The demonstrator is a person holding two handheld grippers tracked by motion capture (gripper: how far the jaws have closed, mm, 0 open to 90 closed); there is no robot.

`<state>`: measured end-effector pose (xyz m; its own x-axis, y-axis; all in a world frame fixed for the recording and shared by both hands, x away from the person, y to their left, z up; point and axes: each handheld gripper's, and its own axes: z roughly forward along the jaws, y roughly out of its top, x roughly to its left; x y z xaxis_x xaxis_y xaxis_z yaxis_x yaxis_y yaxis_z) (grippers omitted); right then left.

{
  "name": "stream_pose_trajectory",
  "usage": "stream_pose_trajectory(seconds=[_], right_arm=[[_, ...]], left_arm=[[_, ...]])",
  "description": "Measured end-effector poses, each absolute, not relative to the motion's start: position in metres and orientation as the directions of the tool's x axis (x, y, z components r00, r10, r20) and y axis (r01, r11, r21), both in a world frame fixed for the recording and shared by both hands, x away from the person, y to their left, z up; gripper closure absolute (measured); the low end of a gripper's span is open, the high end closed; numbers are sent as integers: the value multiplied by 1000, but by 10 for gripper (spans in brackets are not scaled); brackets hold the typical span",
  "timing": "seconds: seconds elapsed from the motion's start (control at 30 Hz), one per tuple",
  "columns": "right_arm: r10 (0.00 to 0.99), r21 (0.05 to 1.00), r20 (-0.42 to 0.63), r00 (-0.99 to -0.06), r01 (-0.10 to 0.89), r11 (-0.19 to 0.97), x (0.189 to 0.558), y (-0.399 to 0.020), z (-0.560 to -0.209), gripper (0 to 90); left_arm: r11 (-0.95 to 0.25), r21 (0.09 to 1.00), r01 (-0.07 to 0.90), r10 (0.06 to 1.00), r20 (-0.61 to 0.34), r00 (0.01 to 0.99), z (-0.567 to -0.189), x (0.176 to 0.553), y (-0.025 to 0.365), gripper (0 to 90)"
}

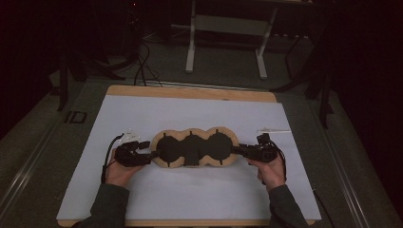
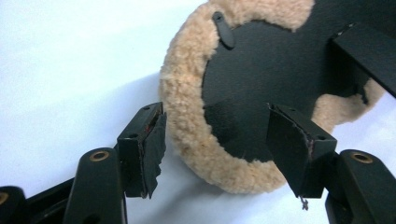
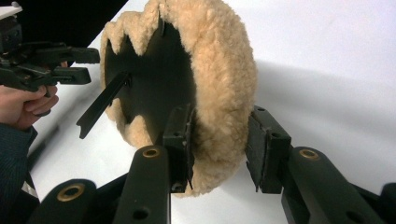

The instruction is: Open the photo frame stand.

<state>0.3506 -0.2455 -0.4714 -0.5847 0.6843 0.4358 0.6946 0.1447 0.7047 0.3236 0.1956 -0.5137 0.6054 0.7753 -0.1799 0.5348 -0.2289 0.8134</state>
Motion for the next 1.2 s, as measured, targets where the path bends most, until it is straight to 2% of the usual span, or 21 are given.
stream_pose_trajectory(seconds=[0.17,0.8,0.9,1.2], right_arm=[[680,720,410,-608,674,167,349,-245,-469,640],[665,753,355,-657,623,214,344,-246,-470,646],[663,760,344,-665,611,219,344,-246,-471,647],[660,773,317,-681,589,237,342,-246,-471,647]], left_arm=[[-218,830,514,783,-165,599,-512,322,196,380],[-199,808,554,777,-214,592,-520,328,199,390],[-205,804,558,767,-222,602,-521,328,198,430],[-196,787,585,743,-271,613,-525,331,197,455]])
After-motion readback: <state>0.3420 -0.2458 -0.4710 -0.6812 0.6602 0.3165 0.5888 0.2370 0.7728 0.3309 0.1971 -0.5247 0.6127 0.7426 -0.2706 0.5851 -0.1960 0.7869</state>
